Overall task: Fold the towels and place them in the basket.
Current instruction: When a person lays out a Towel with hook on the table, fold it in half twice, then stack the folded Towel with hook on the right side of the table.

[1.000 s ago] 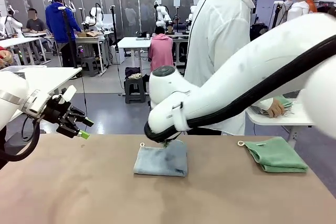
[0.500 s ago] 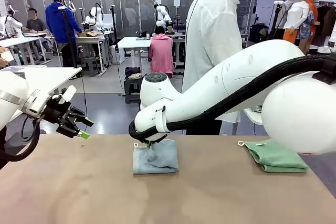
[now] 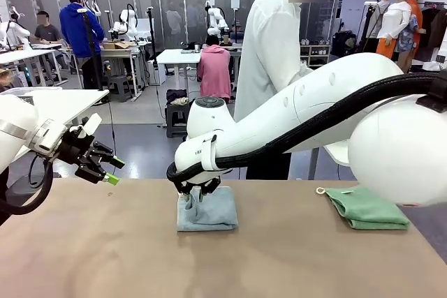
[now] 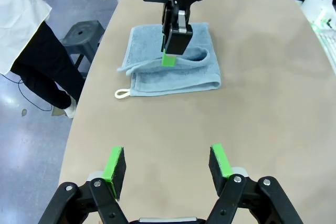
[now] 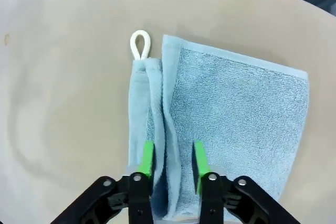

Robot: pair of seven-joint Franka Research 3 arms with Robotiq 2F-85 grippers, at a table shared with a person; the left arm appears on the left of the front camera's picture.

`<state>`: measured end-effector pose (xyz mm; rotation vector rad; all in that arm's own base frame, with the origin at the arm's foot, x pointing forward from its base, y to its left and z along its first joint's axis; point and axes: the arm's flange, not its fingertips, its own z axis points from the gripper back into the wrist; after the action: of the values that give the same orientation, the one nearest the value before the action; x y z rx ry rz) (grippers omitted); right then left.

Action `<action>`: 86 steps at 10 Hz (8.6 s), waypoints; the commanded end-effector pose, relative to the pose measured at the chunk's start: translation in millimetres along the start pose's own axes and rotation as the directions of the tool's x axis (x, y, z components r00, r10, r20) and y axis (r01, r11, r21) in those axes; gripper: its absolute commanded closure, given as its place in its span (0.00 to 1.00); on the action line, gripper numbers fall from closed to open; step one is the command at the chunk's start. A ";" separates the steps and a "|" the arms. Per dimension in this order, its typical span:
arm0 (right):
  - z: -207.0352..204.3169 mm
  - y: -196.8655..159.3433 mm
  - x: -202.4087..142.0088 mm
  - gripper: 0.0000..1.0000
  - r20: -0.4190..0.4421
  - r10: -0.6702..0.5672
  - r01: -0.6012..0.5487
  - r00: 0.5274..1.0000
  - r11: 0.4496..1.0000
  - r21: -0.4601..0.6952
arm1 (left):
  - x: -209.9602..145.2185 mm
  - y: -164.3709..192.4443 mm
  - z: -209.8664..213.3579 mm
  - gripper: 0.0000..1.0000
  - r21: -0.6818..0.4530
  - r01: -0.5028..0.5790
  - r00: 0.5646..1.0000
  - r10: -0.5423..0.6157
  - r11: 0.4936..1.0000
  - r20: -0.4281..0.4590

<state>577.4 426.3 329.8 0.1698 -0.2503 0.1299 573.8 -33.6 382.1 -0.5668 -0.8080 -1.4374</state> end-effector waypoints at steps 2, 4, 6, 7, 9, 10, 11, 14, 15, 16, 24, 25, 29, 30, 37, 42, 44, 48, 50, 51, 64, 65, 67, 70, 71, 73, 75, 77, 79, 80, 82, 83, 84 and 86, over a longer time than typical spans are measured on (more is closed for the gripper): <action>24.3 -18.3 -9.5 0.36 0.008 0.062 -0.063 0.998 0.998 0.020 | 1.3 -0.3 1.7 0.19 0.002 -0.001 1.000 0.001 1.000 -0.012; 65.4 -63.5 -26.2 0.16 -0.044 0.185 -0.187 0.982 0.981 -0.051 | 1.3 -0.3 1.7 0.19 0.002 -0.001 1.000 0.001 1.000 -0.012; 109.5 -117.6 -44.3 0.16 -0.049 0.122 -0.124 0.991 0.991 -0.045 | 1.3 -0.3 1.7 0.19 0.002 -0.001 1.000 0.001 1.000 -0.012; 119.6 -133.4 -50.2 0.16 -0.066 0.080 -0.083 0.995 0.995 -0.048 | 1.3 -0.3 1.7 0.19 0.002 -0.001 1.000 0.001 1.000 -0.012; 128.9 -141.0 -53.7 0.16 -0.092 0.062 -0.065 0.994 0.998 -0.022 | 1.3 -0.3 1.7 0.19 0.002 -0.001 1.000 0.001 1.000 -0.012; 128.2 -141.3 -50.9 0.16 -0.094 0.064 -0.066 0.993 0.998 -0.016 | 1.3 -0.3 1.7 0.19 0.002 -0.001 1.000 0.001 1.000 -0.012; 123.6 -142.7 -46.9 0.16 -0.112 0.064 -0.063 0.992 0.998 0.013 | 1.3 -0.3 1.7 0.19 0.002 -0.001 1.000 0.001 1.000 -0.012; 124.5 -139.6 -52.6 0.16 -0.108 0.041 -0.041 0.993 0.999 -0.004 | 1.3 -0.3 1.7 0.19 0.002 -0.001 1.000 0.001 1.000 -0.012; 124.5 -139.6 -52.6 0.16 -0.108 0.041 -0.041 0.993 0.999 -0.004 | 1.3 -0.3 1.7 0.19 0.002 -0.001 1.000 0.001 1.000 -0.012; 124.5 -139.6 -52.6 0.16 -0.108 0.041 -0.041 0.993 0.999 -0.004 | 1.3 -0.3 1.7 0.19 0.002 -0.001 1.000 0.001 1.000 -0.012; 123.2 -138.2 -48.9 0.16 -0.113 0.043 -0.041 0.993 0.999 0.013 | 1.3 -0.3 1.7 0.19 0.002 -0.001 1.000 0.001 1.000 -0.012; 104.2 -131.5 -39.8 0.16 -0.117 0.031 -0.021 0.993 0.996 0.086 | 1.3 -0.3 1.7 0.19 0.002 -0.001 1.000 0.001 1.000 -0.012; 52.8 -125.7 -9.9 0.16 -0.084 -0.030 0.039 0.996 0.994 0.106 | 1.3 -0.3 1.7 0.19 0.002 -0.001 1.000 0.001 1.000 -0.012; 41.4 -125.9 -9.2 0.16 -0.093 -0.045 0.055 0.995 0.993 0.107 | 1.3 -0.3 1.7 0.19 0.002 -0.001 1.000 0.001 1.000 -0.012; -12.0 -135.4 -2.8 0.16 -0.087 -0.130 0.142 0.988 0.980 0.141 | 1.3 -0.3 1.7 0.19 0.002 -0.001 1.000 0.001 1.000 -0.012; -24.1 -138.1 0.3 0.41 -0.072 -0.097 0.110 0.993 0.973 0.202 | 1.3 -0.3 1.7 0.19 0.002 -0.001 1.000 0.001 1.000 -0.012; -31.2 -139.4 1.4 0.61 -0.085 -0.096 0.112 0.992 0.973 0.201 | 1.3 -0.3 1.7 0.19 0.002 -0.001 1.000 0.001 1.000 -0.012; -19.0 -139.7 -4.9 0.81 -0.097 -0.082 0.100 0.992 0.975 0.199 | 1.3 -0.3 1.7 0.19 0.002 -0.001 1.000 0.001 1.000 -0.012; 3.8 -149.8 -7.0 1.00 -0.108 -0.065 0.085 0.992 0.977 0.193 | 1.3 -0.3 1.7 0.19 0.002 -0.001 1.000 0.001 1.000 -0.012; 20.5 -157.9 -8.1 1.00 -0.102 -0.059 0.078 0.993 0.979 0.189 | 1.3 -0.3 1.7 0.19 0.002 -0.001 1.000 0.001 1.000 -0.012; 192.9 -389.3 14.2 1.00 -0.021 -0.009 0.007 1.000 0.996 -0.091 | 1.3 -0.3 1.7 0.19 0.002 -0.001 1.000 0.001 1.000 -0.012; 200.7 -396.5 16.1 1.00 -0.024 -0.009 0.006 1.000 0.995 -0.104 | 1.3 -0.3 1.7 0.19 0.002 -0.001 1.000 0.001 1.000 -0.012; 213.2 -404.7 14.7 1.00 -0.030 -0.013 0.009 0.999 0.991 -0.130 | 1.3 -0.3 1.7 0.19 0.002 -0.001 1.000 0.001 1.000 -0.012; 201.6 -397.9 11.9 1.00 -0.016 -0.010 0.008 1.000 0.995 -0.098 | 1.3 -0.3 1.7 0.19 0.002 -0.001 1.000 0.001 1.000 -0.012; 201.6 -397.9 11.9 1.00 -0.016 -0.010 0.008 1.000 0.995 -0.098 | 1.3 -0.3 1.7 0.19 0.002 -0.001 1.000 0.001 1.000 -0.012; 197.3 -400.3 18.8 0.93 -0.038 0.043 -0.045 0.998 0.997 -0.062 | 1.3 -0.3 1.7 0.19 0.002 -0.001 1.000 0.001 1.000 -0.012; 200.1 -421.2 26.9 0.93 -0.041 0.052 -0.053 0.998 0.998 -0.025 | 1.3 -0.3 1.7 0.19 0.002 -0.001 1.000 0.001 1.000 -0.012; 198.7 -449.3 30.2 0.93 -0.040 0.063 -0.063 0.997 0.998 0.006 | 1.3 -0.3 1.7 0.19 0.002 -0.001 1.000 0.001 1.000 -0.012; 192.3 -482.7 32.0 0.93 -0.070 0.100 -0.096 0.993 0.994 0.055 | 1.3 -0.3 1.7 0.19 0.002 -0.001 1.000 0.001 1.000 -0.012; 188.9 -495.9 30.8 0.93 -0.074 0.101 -0.095 0.992 0.993 0.076 | 1.3 -0.3 1.7 0.19 0.002 -0.001 1.000 0.001 1.000 -0.012; 175.4 -528.4 29.3 0.93 -0.094 0.151 -0.141 0.984 0.984 0.105 | 1.3 -0.3 1.7 0.19 0.002 -0.001 1.000 0.001 1.000 -0.012; 168.5 -542.5 29.0 0.93 -0.097 0.183 -0.171 0.978 0.978 0.119 | 1.3 -0.3 1.7 0.19 0.002 -0.001 1.000 0.001 1.000 -0.012; 165.5 -549.4 28.0 0.73 -0.095 0.187 -0.177 0.978 0.978 0.108 | 1.3 -0.3 1.7 0.19 0.002 -0.001 1.000 0.001 1.000 -0.012; 166.5 -554.6 25.3 0.54 -0.097 0.210 -0.200 0.973 0.975 0.101 | 1.3 -0.3 1.7 0.19 0.002 -0.001 1.000 0.001 1.000 -0.012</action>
<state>642.4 -142.9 404.5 0.2131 -0.1481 0.3217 573.8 -32.7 382.4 -0.5655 -0.8084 -1.4362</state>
